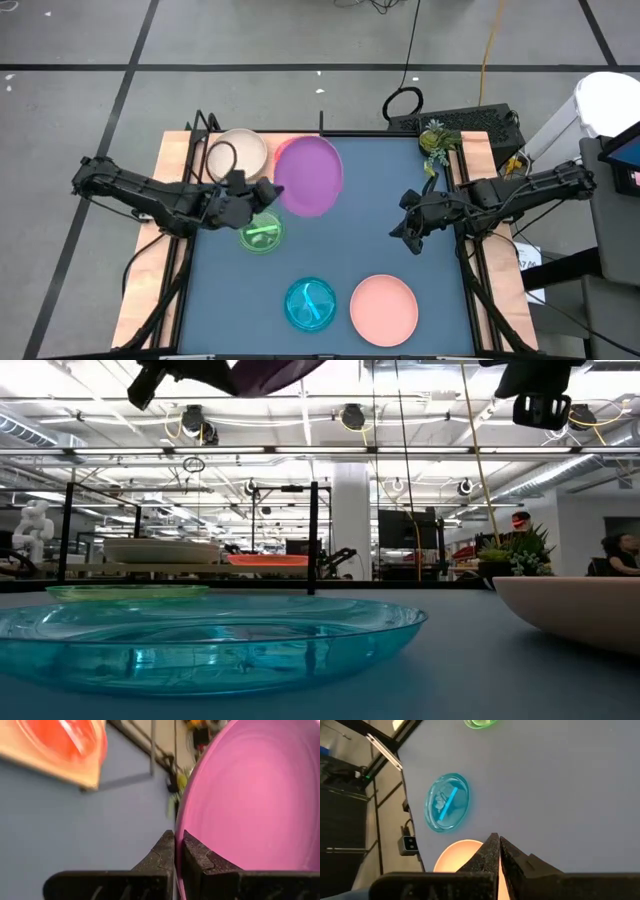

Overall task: Place and stack plates onto a shelf
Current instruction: Stack the violet plate on top of the white plate on the shelf

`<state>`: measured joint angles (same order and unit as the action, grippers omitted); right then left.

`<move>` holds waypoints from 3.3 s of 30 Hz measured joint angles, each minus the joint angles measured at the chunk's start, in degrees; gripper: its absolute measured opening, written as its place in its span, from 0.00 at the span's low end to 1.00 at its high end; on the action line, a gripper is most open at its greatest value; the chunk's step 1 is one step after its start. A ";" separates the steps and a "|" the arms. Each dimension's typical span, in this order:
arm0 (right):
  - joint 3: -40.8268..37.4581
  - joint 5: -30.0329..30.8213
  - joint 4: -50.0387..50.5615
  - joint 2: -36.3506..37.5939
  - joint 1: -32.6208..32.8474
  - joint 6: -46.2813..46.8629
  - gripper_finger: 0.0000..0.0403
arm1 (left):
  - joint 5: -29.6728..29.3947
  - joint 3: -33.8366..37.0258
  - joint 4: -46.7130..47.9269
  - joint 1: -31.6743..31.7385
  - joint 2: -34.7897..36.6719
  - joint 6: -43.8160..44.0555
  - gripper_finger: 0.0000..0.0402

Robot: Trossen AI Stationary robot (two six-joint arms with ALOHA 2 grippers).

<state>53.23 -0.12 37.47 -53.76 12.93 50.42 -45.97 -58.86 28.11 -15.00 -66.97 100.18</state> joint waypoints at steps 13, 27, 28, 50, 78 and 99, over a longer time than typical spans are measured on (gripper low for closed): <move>0.00 0.02 0.06 1.18 -0.09 -1.18 0.00 | -6.65 -0.16 3.47 4.98 0.60 -3.98 0.03; 0.00 0.02 0.05 1.16 -0.09 -1.79 0.00 | -6.56 -0.16 8.15 11.18 0.58 4.91 0.03; 0.00 0.02 0.05 1.16 -0.09 -1.80 0.00 | -6.56 -0.16 9.61 11.67 0.58 6.43 0.03; 0.00 3.08 0.05 1.16 -0.07 -4.94 0.00 | 5.37 0.27 36.69 25.90 0.56 24.09 0.03; -0.02 3.06 0.03 1.16 -0.09 -3.24 0.00 | 16.31 5.63 45.81 33.57 0.80 26.91 0.03; -0.02 3.06 0.03 1.15 -0.07 -1.42 0.00 | 15.01 9.64 43.81 37.50 0.78 26.15 0.07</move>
<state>53.21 2.94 37.50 -52.61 12.85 48.99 -30.96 -49.23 71.93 22.50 -66.19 126.33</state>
